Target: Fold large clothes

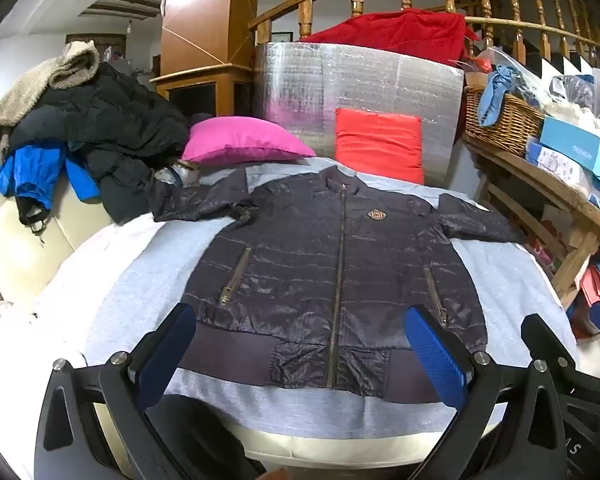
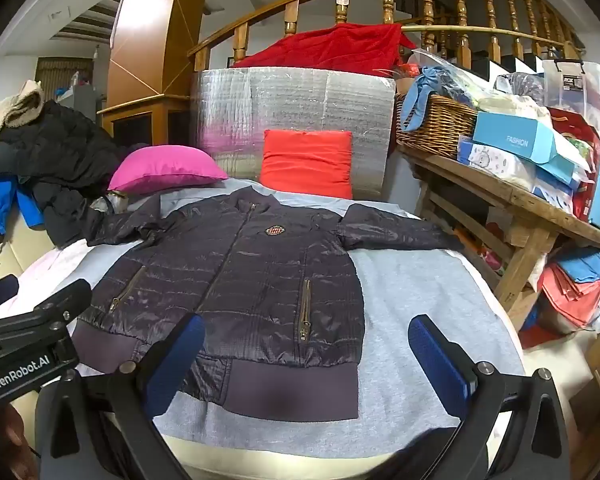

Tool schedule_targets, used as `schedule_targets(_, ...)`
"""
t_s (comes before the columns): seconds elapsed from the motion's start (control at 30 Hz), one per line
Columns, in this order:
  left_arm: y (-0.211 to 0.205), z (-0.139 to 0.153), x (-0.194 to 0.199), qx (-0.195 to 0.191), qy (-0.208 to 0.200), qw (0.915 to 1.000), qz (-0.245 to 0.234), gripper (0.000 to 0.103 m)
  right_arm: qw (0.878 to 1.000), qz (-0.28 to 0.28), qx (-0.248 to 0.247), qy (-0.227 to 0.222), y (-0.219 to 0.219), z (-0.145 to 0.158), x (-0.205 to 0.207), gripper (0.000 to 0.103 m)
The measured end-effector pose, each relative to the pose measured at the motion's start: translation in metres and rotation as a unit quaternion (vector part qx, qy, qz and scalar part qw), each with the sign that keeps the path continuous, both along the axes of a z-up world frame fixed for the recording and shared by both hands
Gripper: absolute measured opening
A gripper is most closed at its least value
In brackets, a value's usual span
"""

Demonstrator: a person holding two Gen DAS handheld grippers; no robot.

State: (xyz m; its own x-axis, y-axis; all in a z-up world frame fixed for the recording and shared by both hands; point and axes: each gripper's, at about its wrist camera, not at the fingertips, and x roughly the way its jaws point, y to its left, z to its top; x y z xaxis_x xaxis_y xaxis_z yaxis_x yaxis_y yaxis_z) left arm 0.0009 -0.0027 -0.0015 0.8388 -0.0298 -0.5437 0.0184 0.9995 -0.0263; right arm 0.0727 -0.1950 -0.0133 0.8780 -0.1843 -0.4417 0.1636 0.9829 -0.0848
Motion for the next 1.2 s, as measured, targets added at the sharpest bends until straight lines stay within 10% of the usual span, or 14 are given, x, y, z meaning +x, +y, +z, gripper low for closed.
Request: schedule_targets(1.2, 0.007, -0.009, 0.0, 0.013, 0.015, 0.9996, 0.021, 0.103, 1.0, 0.003, 0.004, 0.004, 0.001, -0.001, -0.002, 0.103)
